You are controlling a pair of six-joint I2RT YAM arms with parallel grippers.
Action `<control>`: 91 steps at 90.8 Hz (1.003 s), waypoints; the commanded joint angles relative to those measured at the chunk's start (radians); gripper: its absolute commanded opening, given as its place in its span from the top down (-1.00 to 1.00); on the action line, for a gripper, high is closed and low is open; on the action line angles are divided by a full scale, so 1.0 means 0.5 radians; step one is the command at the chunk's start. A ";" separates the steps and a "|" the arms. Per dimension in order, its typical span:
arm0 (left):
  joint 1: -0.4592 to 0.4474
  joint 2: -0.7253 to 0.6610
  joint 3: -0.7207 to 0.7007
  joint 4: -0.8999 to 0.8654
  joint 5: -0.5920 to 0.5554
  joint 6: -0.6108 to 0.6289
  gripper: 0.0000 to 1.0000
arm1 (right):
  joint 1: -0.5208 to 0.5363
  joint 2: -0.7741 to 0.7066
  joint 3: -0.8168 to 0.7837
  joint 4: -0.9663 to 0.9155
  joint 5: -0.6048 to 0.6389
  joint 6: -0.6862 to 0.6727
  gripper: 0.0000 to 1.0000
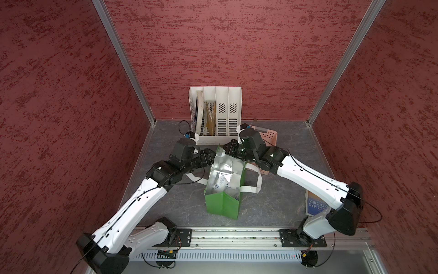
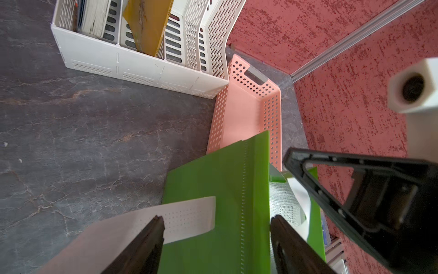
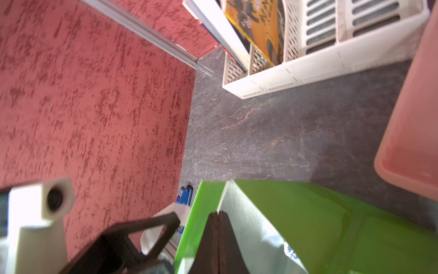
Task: Place the ice pack in the delivery bag
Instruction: Tear off the adhesive seal from the delivery bag.
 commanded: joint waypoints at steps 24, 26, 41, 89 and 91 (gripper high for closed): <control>0.052 0.055 0.013 0.078 0.021 -0.035 -0.54 | 0.265 -0.429 -0.369 0.536 -0.142 -0.500 1.00; 0.053 0.058 0.016 0.082 0.026 -0.037 -0.53 | 0.282 -0.445 -0.374 0.535 -0.138 -0.521 1.00; 0.053 0.076 -0.002 0.112 0.064 -0.031 -0.48 | 0.415 -0.539 -0.386 0.556 -0.090 -0.640 1.00; 0.053 0.124 -0.062 0.119 0.043 -0.037 -0.41 | 0.691 -0.854 -0.333 0.640 0.042 -0.939 1.00; 0.053 0.123 -0.065 0.122 0.042 -0.035 -0.41 | 0.700 -0.864 -0.329 0.627 0.056 -0.951 1.00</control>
